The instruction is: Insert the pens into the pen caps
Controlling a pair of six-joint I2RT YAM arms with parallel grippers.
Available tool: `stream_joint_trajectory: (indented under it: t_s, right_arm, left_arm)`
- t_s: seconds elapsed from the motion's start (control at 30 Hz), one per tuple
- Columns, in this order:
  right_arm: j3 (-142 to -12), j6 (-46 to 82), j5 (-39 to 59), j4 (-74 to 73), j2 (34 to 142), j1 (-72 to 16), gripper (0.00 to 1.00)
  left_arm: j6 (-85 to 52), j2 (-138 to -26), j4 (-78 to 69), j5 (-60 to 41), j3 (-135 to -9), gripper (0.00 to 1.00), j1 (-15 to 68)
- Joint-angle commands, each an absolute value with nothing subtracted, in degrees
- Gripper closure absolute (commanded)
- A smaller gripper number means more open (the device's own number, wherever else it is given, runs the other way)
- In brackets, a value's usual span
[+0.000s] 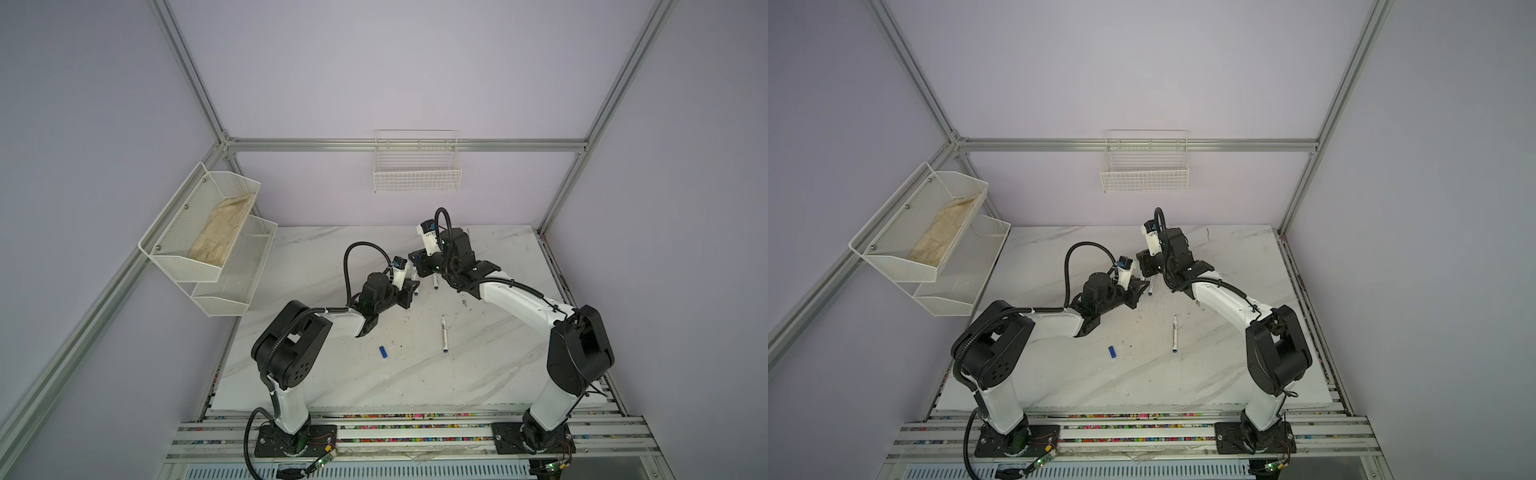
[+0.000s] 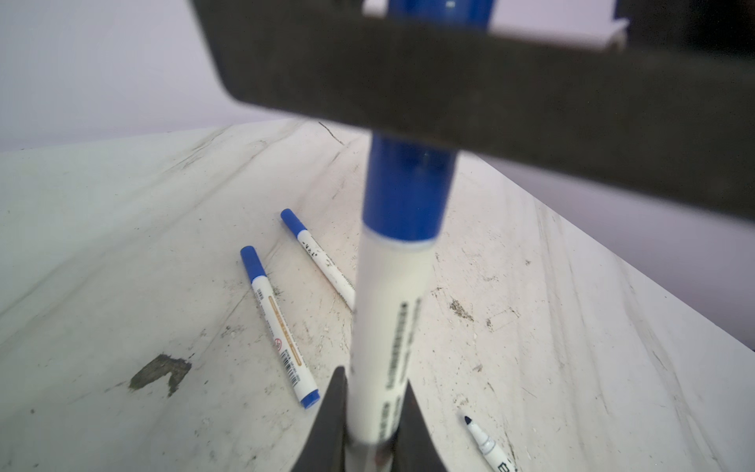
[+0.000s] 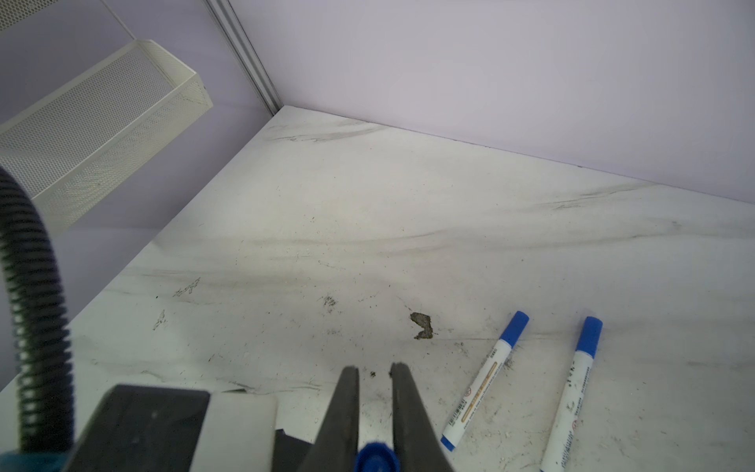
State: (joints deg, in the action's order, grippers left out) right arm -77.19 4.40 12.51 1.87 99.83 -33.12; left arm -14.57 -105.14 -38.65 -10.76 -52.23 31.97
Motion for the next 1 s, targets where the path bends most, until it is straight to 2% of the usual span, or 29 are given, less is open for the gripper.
stream_joint_trajectory:
  t_s: [0.0,0.37,0.57,0.67,0.83,0.97]
  right_arm:
    - [-70.4,4.4,11.0,25.4,104.1,-34.7,1.00]
    - [-67.2,2.8,7.9,19.7,110.1,-37.0,1.00]
    - [-66.4,3.9,11.3,19.9,118.0,-36.8,1.00]
    - [-67.1,5.1,12.6,20.6,119.5,-35.8,1.00]
    - [-66.6,6.3,13.3,20.9,119.5,-34.8,1.00]
    - [-65.3,7.3,14.3,21.2,118.2,-33.5,1.00]
  left_arm:
    - [-27.0,-103.4,-63.6,12.6,-52.4,1.00,20.3]
    - [-36.3,-113.4,-56.7,20.3,-56.2,1.00,15.6]
    - [-42.2,-115.2,-40.4,27.4,-60.8,1.00,14.2]
    - [-43.5,-114.7,-37.9,29.0,-60.2,1.00,14.1]
    - [-44.1,-113.8,-40.2,29.6,-57.8,1.00,13.6]
    - [-44.6,-113.8,-45.8,25.9,-57.0,1.00,11.2]
